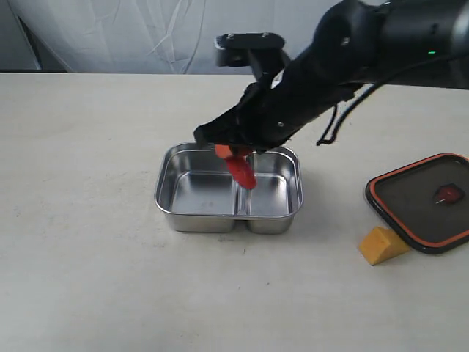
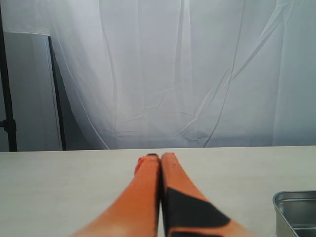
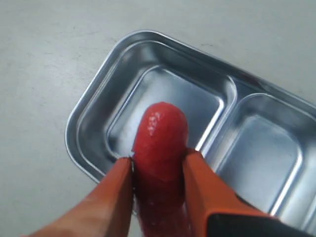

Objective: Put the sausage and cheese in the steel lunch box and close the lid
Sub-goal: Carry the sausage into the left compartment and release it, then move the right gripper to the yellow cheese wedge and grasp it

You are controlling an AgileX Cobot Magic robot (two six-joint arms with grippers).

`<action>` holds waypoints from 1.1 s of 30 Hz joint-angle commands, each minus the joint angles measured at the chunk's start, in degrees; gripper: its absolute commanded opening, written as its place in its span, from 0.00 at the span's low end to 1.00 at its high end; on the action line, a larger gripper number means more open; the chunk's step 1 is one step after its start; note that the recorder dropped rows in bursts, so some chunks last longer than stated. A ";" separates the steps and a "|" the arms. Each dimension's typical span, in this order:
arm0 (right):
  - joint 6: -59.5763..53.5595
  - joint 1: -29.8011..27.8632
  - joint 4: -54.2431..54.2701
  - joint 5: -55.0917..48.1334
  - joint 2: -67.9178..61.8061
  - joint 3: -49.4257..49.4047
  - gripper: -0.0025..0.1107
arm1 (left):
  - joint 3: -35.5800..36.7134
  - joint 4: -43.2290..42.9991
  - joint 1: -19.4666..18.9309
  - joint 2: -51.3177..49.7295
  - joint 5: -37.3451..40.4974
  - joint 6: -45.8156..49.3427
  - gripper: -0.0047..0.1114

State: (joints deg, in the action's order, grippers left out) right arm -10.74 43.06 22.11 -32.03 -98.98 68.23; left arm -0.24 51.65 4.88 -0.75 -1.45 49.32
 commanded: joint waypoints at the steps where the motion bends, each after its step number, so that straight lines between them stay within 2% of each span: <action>1: -3.01 1.11 0.15 2.23 -10.77 7.87 0.02 | 0.24 -0.17 0.42 0.42 0.00 -0.26 0.04; 6: -5.36 1.11 -0.12 2.93 -17.83 10.99 0.03 | 0.24 -0.17 0.42 0.42 0.00 -0.26 0.04; 9: -5.36 1.11 0.33 4.11 -19.41 10.99 0.21 | 0.24 -0.17 0.42 0.42 0.00 -0.26 0.04; 10: -5.36 1.11 0.98 4.00 -19.41 10.99 0.33 | 0.24 -0.17 0.42 0.42 0.00 -0.26 0.04; 11: -5.36 1.11 1.42 3.32 -19.14 10.99 0.41 | 0.24 -0.17 0.42 0.42 0.00 -0.26 0.04; 12: -5.36 1.11 1.42 2.51 -18.35 10.99 0.47 | 0.24 -0.17 0.42 0.42 0.00 -0.26 0.04; 13: -5.91 1.11 1.42 1.88 -17.82 10.99 0.48 | 0.24 -0.17 0.42 0.42 0.00 -0.26 0.04; 20: -3.87 0.97 -0.44 -11.82 -7.64 10.99 0.44 | 0.24 -0.17 0.42 0.42 0.00 -0.26 0.04; 27: 11.69 0.97 -30.07 -28.82 2.25 7.56 0.21 | 0.24 -0.17 0.42 0.42 0.00 -0.26 0.04; 30: 16.36 0.97 -37.38 -31.65 5.70 2.35 0.20 | 0.24 -0.17 0.42 0.42 0.00 -0.26 0.04; 33: 22.83 0.97 -39.39 -31.21 8.88 -4.46 0.20 | 0.24 -0.17 0.42 0.42 0.00 -0.26 0.04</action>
State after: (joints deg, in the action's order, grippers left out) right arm 6.24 44.21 -14.21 -62.75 -92.95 68.80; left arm -0.24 51.65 4.88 -0.75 -1.45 49.32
